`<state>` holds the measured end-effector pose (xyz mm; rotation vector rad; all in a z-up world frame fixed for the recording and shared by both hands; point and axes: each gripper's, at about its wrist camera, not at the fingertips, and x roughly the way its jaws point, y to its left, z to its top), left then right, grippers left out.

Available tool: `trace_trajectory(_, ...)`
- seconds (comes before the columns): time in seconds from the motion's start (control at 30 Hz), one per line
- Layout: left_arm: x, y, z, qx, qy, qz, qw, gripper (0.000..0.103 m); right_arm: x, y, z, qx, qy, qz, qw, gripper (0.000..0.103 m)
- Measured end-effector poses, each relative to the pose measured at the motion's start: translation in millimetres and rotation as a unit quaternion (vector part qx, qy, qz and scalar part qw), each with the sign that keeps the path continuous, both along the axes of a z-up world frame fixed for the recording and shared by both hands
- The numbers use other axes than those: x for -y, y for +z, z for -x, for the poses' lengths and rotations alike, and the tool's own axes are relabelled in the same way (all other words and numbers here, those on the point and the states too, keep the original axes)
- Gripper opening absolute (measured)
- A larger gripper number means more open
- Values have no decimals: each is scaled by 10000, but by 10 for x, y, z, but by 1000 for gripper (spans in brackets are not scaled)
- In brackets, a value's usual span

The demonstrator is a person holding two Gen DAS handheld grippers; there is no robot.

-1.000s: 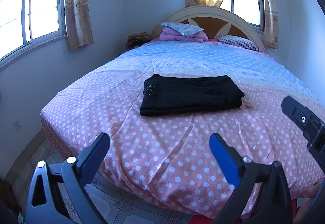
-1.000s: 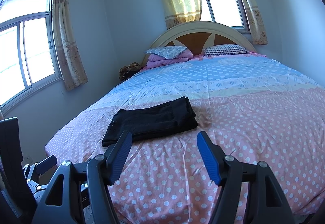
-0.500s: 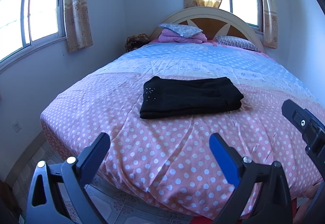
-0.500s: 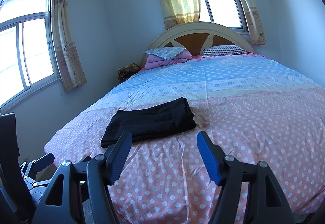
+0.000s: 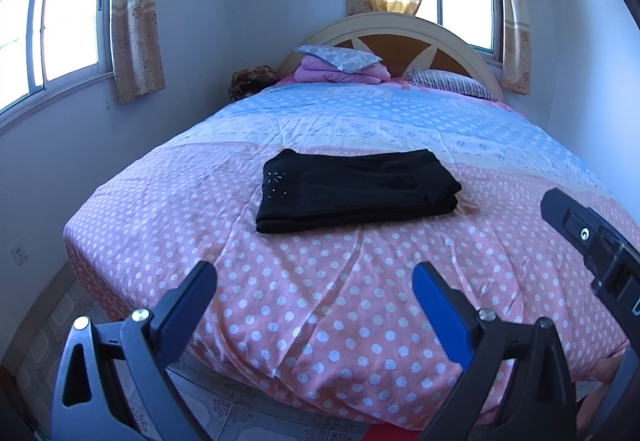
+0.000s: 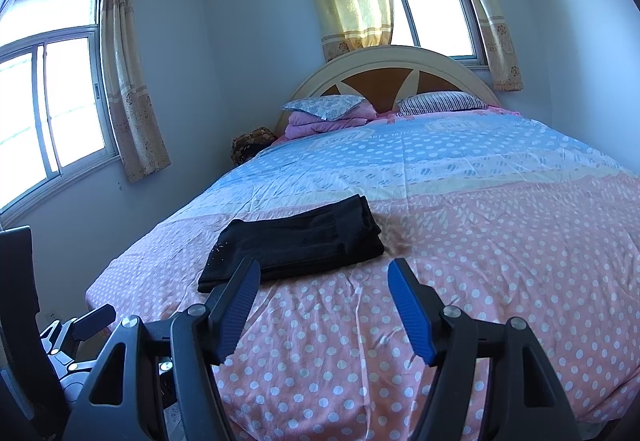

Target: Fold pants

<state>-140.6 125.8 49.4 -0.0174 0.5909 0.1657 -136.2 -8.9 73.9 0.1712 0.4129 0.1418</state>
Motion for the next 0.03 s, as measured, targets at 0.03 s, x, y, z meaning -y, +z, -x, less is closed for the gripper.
trace_trajectory(0.03,15,0,-1,11,15,-47,10000,101,-1,3,7,4,-12,0,10000,68)
